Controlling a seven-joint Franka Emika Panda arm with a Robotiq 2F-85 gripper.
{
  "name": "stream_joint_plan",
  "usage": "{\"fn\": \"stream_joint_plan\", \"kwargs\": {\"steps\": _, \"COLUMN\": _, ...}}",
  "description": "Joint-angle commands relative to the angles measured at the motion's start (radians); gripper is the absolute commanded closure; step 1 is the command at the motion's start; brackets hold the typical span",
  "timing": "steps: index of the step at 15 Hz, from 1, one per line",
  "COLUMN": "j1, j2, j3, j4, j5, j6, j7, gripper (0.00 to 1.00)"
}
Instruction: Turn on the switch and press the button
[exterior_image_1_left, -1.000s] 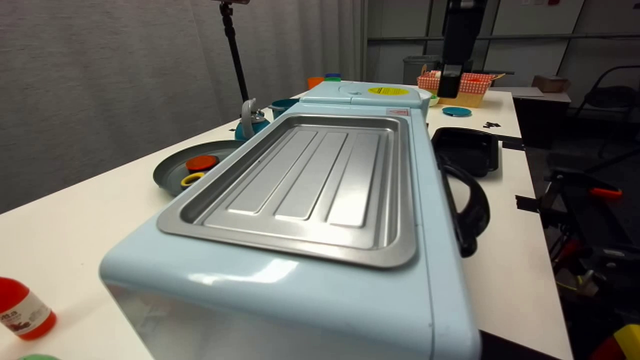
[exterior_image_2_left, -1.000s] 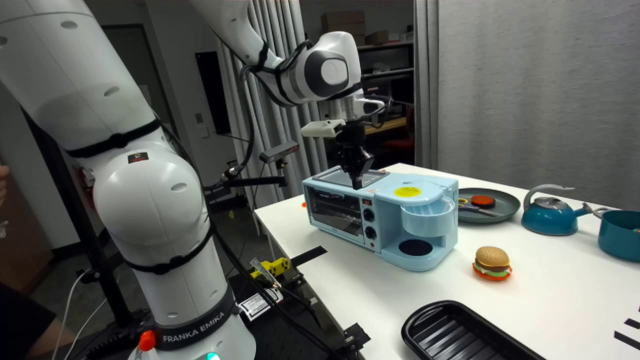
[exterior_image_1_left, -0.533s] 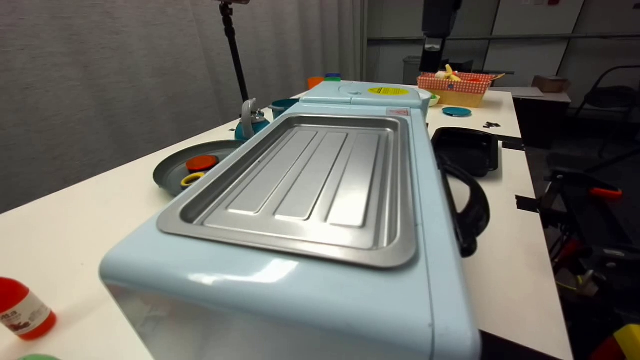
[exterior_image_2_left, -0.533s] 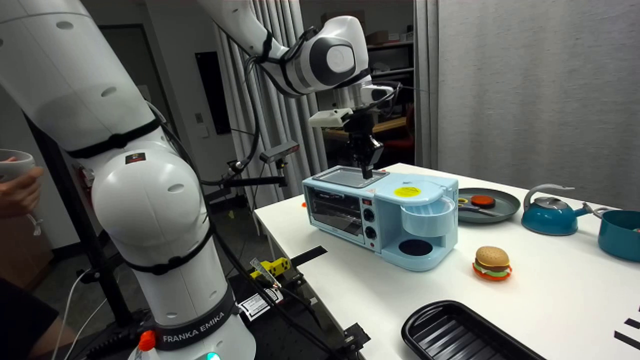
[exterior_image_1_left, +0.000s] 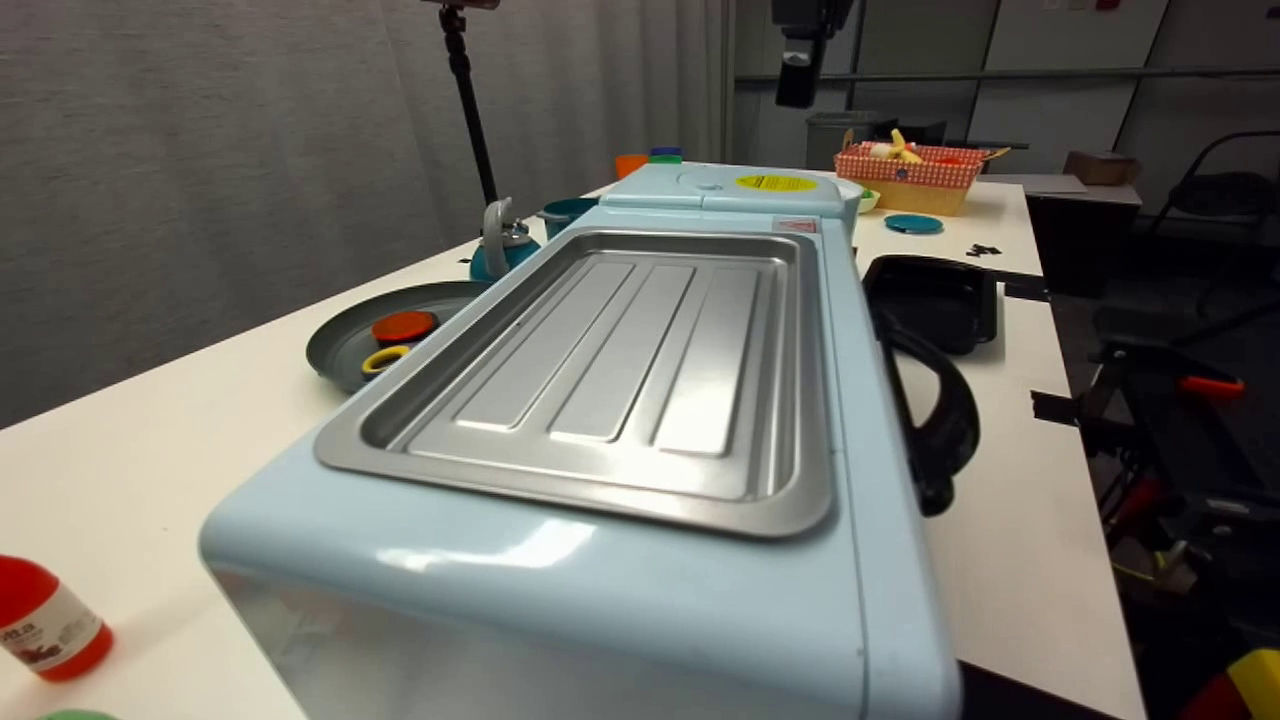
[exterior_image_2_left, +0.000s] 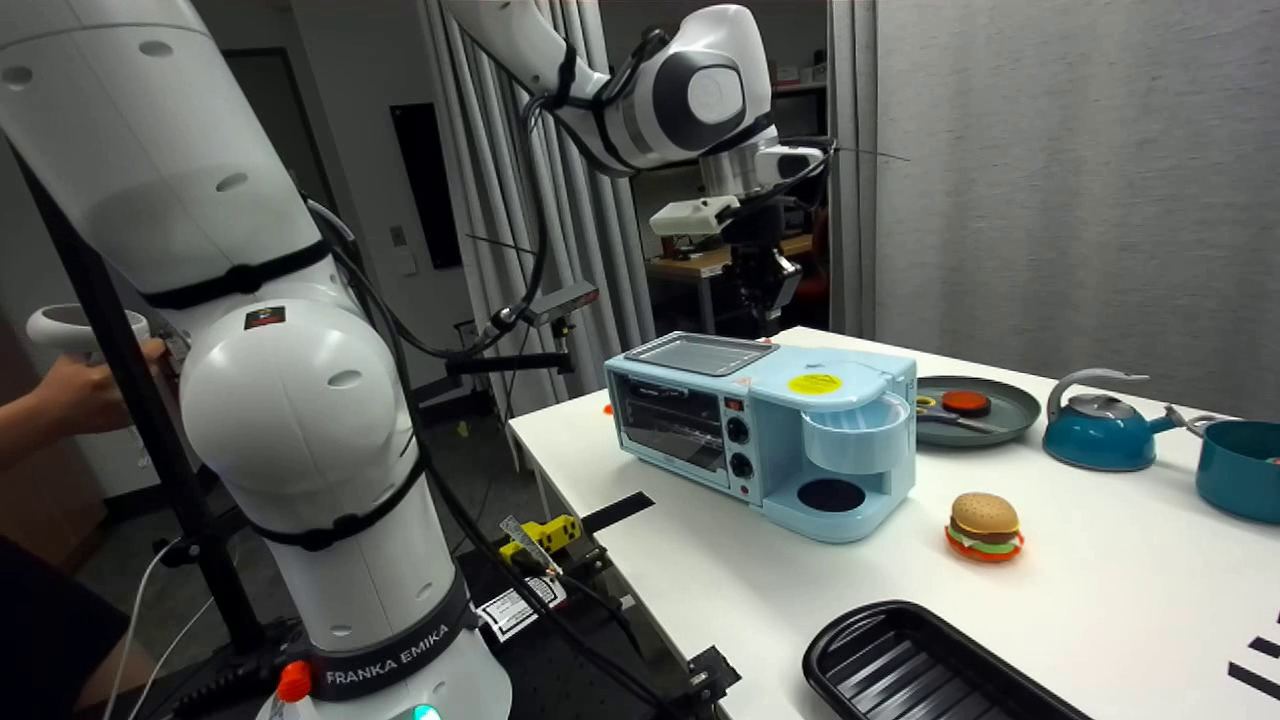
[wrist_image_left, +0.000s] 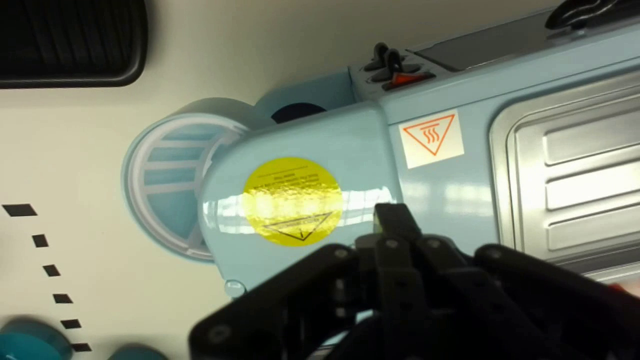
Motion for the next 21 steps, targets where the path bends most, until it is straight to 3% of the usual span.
{"fn": "stream_joint_plan", "kwargs": {"steps": 1, "j1": -0.009, "j2": 0.086, "j3": -0.004, "j4": 0.098, "j5": -0.032, "j6": -0.027, "j7": 0.037, "gripper": 1.00}}
{"fn": "stream_joint_plan", "kwargs": {"steps": 11, "j1": 0.003, "j2": 0.269, "j3": -0.043, "j4": 0.252, "j5": -0.020, "j6": -0.022, "j7": 0.025, "gripper": 1.00}}
{"fn": "stream_joint_plan", "kwargs": {"steps": 21, "j1": 0.018, "j2": 0.313, "j3": -0.048, "j4": 0.266, "j5": -0.015, "j6": -0.025, "j7": 0.027, "gripper": 1.00}}
